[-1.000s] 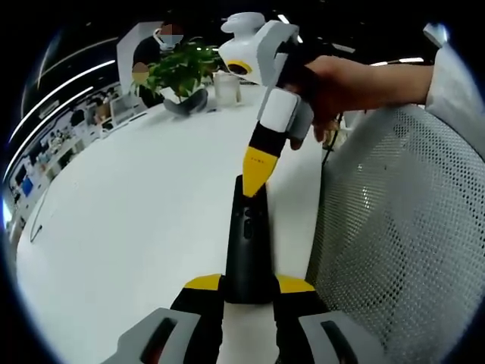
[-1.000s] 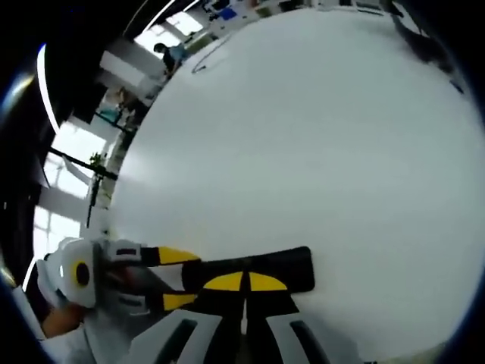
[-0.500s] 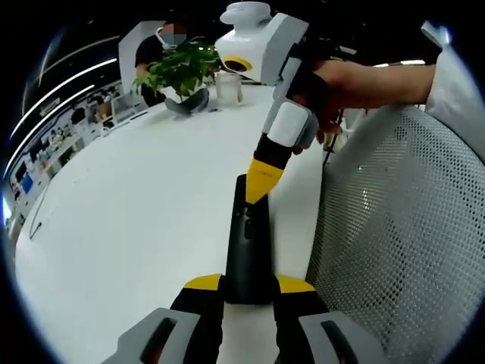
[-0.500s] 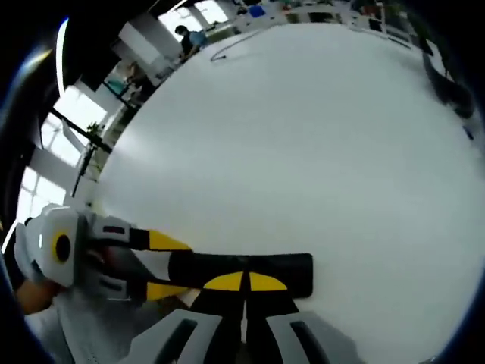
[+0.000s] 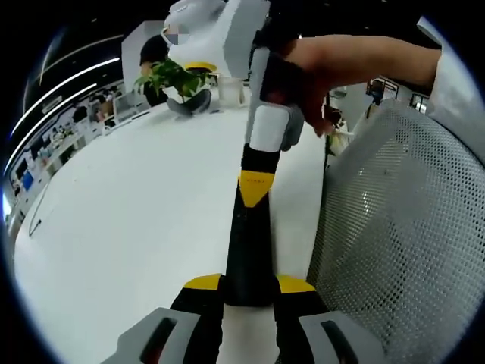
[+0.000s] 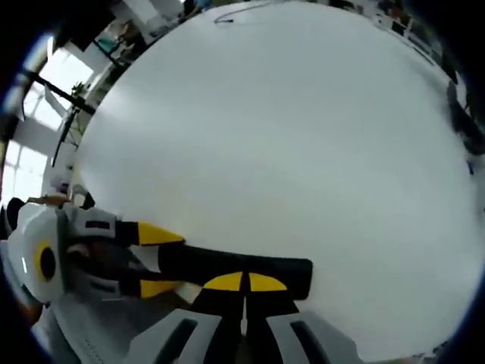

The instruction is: Press the specified remote control buttons in sequence, fully releasing each button before pressing the next.

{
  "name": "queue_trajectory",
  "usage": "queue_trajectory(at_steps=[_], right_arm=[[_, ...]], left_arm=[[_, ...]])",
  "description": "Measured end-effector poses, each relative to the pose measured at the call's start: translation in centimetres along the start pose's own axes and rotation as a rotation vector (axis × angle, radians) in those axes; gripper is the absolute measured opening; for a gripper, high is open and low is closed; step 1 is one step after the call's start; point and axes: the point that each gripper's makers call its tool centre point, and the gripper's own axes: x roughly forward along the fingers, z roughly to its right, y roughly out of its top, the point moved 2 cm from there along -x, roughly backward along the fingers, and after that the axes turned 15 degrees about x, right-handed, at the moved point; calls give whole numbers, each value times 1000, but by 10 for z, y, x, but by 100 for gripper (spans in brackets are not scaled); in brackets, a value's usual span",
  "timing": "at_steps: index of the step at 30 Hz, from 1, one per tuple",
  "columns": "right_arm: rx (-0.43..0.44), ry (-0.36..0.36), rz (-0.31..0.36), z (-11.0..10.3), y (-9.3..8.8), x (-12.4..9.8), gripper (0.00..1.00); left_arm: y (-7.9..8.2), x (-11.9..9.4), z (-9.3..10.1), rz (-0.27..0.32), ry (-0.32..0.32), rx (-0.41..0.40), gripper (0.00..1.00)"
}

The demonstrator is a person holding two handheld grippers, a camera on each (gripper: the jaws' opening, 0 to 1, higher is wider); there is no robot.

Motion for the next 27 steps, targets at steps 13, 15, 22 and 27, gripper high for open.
queue_trajectory(at_steps=[13, 15, 22, 27], right_arm=[[-106, -207, -108, -5, 2, 4, 0], [-136, -212, -83, -6, 0, 3, 0], [-103, -176, -20, -2, -3, 1, 0], [-68, -130, 41, -2, -5, -2, 0]], left_arm=[[0, 0, -2, 3, -4, 2, 24], [0, 0, -2, 2, -5, 5, 24], [1, 1, -1, -14, -7, 11, 24], [-1, 1, -1, -21, -5, -9, 24]])
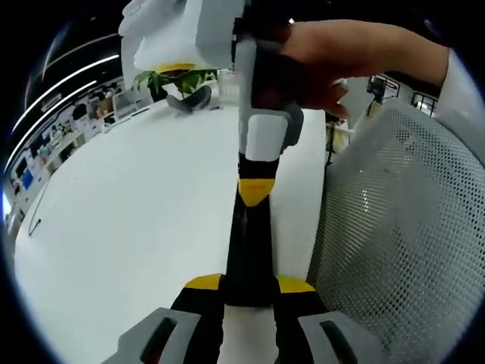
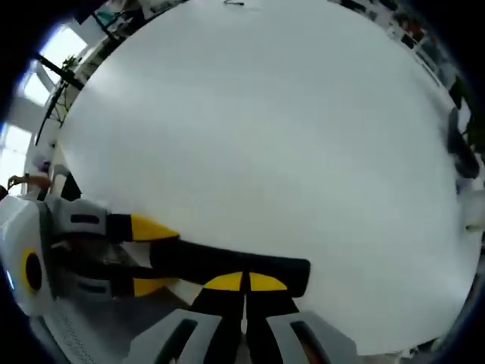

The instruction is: Press the specified remote control buttons in sequence, fully releasing each button before pressing the next.

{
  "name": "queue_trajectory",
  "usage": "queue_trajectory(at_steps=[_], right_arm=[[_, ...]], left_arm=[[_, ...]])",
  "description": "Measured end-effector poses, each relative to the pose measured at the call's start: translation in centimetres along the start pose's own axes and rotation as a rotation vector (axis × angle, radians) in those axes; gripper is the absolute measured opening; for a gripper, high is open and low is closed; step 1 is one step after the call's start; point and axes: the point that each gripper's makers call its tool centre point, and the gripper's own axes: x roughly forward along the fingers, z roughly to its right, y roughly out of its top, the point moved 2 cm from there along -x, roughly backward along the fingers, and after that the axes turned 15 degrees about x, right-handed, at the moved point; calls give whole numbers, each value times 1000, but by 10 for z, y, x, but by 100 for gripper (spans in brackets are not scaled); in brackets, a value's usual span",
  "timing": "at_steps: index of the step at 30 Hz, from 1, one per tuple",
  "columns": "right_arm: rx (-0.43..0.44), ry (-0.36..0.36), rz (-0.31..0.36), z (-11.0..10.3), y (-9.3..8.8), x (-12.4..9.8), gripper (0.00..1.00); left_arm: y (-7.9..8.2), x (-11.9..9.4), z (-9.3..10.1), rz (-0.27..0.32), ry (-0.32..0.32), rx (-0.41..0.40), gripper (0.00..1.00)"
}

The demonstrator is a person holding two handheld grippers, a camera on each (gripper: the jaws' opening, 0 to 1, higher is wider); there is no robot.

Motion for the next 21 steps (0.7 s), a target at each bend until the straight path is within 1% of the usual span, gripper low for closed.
queue_trajectory(at_steps=[3, 5, 9, 12, 15, 21], right_arm=[[22, 42, 44, 0, -1, 0, 0], [56, 61, 69, 0, -1, 1, 0], [108, 82, 73, 1, -3, 0, 0], [144, 79, 73, 2, -7, 0, 0], [185, 87, 108, 2, -9, -1, 0], [250, 103, 115, 6, -15, -2, 0]], left_arm=[[0, 0, 1, 3, 0, -3, 24], [-1, -1, 1, 3, 0, -1, 24], [-1, -1, 2, -4, -5, 2, 23], [-2, -1, 1, -1, -8, -11, 23], [-2, -2, 1, -6, -19, -1, 23], [-1, -2, 0, -14, -41, 25, 23]])
